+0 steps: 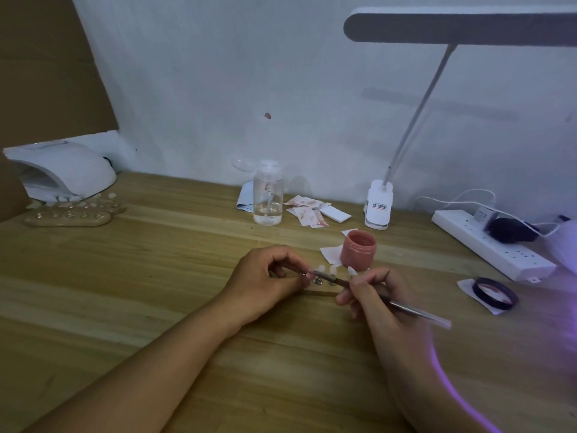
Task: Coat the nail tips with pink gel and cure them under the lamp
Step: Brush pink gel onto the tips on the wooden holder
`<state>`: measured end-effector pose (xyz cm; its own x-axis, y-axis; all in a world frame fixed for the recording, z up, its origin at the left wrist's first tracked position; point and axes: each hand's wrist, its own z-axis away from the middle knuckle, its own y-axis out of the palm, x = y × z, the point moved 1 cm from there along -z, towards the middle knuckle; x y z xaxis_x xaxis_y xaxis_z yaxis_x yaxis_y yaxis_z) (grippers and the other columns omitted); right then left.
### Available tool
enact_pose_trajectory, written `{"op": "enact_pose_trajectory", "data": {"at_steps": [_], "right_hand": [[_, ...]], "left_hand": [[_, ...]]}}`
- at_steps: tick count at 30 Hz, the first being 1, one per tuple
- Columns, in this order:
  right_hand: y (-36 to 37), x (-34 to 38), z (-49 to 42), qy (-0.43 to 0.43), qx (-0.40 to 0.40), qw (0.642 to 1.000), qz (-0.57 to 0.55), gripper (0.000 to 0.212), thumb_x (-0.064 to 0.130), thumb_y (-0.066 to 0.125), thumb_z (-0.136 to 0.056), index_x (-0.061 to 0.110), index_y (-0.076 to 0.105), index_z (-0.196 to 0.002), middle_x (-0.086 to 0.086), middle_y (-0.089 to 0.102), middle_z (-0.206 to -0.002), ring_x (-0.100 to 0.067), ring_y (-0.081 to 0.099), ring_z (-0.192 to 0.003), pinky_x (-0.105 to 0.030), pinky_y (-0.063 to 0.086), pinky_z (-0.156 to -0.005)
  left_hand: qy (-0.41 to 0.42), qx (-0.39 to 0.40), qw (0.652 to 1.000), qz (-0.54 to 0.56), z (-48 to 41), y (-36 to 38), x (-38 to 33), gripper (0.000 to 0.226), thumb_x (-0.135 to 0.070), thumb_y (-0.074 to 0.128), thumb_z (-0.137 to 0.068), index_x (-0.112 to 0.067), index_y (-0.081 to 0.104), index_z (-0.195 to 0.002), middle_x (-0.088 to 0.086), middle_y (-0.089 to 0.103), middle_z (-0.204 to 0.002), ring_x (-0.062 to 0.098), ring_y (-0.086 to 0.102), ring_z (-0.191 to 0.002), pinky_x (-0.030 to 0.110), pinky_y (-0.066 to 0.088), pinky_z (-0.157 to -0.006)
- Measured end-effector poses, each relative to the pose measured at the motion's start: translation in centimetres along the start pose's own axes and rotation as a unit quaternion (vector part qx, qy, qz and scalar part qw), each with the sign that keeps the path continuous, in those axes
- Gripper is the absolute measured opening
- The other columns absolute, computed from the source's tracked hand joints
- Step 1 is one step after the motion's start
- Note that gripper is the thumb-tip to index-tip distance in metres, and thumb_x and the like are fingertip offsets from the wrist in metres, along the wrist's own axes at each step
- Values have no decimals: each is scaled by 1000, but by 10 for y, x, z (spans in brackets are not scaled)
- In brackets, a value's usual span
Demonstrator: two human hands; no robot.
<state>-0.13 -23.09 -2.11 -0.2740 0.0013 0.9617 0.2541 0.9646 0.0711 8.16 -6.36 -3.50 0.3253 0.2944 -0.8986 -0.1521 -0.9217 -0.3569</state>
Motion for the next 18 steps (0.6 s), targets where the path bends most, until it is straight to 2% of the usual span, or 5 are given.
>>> {"op": "enact_pose_trajectory", "data": {"at_steps": [5,12,18], "right_hand": [[-2,-1,-2,-4,-26,1000,-3,9,7,61,-91,2,58,-84,-9,69,-68,-9,54,-57,-16,45,-55],[-4,-2,-2,6,-41,999,-12,9,8,61,-90,2,57,-84,-8,69,-67,-9,51,-55,-14,43,-52],[0,-1,0,0,-16,1000,-3,10,5,61,-90,2,56,-83,-9,69,-66,-15,45,-53,-17,37,-47]], "left_hand": [[8,0,1000,18,0,1,0,6,-24,82,-79,-25,77,-80,-9,73,-77,6,49,-67,26,39,-68],[8,1,1000,18,0,1,0,6,-26,82,-79,-26,76,-79,-11,72,-76,2,49,-65,23,39,-66],[5,0,1000,9,0,0,-1,9,-21,82,-78,-27,77,-79,-8,73,-79,2,48,-65,24,39,-67]]}}
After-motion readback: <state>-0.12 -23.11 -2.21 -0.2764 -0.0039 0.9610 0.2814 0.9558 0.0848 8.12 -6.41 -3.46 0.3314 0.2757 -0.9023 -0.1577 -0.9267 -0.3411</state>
